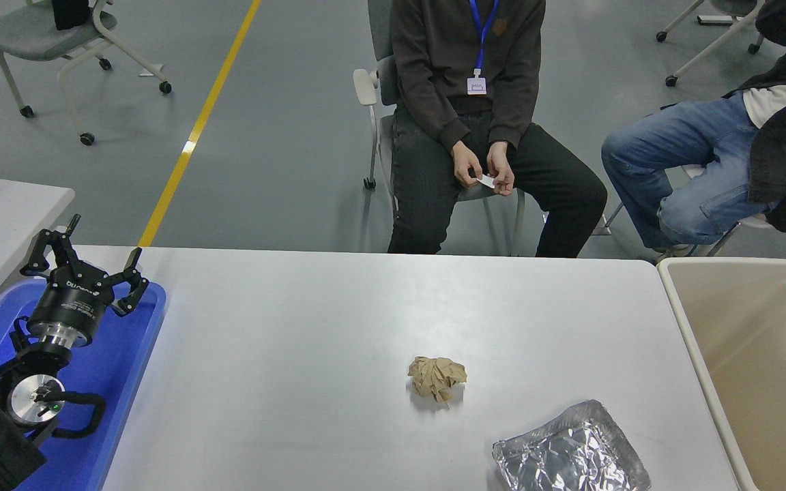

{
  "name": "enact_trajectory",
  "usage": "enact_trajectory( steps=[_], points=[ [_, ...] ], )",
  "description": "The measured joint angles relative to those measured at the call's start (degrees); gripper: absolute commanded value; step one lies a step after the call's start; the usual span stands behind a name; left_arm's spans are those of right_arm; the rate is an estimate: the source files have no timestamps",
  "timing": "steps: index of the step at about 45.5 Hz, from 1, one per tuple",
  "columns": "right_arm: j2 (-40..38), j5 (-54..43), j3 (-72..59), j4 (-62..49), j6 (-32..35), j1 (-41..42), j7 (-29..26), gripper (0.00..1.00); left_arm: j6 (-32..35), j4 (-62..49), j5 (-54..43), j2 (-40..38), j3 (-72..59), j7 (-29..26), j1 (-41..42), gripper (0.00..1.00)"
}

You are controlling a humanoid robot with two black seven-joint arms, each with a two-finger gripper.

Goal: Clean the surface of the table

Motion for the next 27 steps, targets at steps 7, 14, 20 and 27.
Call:
enact_trajectory(
  steps=[7,14,20,27],
  points=[
    [0.0,0.5,-0.1,-0.8,0.1,0.0,0.0,1.0,0.0,0.0,0.0,0.0,0.0,0.0,0.0,1.0],
    [0.0,0.9,0.2,-1.4,-0.1,0.7,0.1,1.0,0.0,0.0,0.0,0.0,0.0,0.0,0.0,1.0],
    [0.1,1.7,0.1,-1.7,-0.1,1.3,0.1,1.0,0.0,0.0,0.0,0.0,0.0,0.0,0.0,1.0],
    [0.1,2.3,0.1,-1.8,0.1,2.3,0.1,1.0,0.0,0.0,0.0,0.0,0.0,0.0,0.0,1.0]
  ],
)
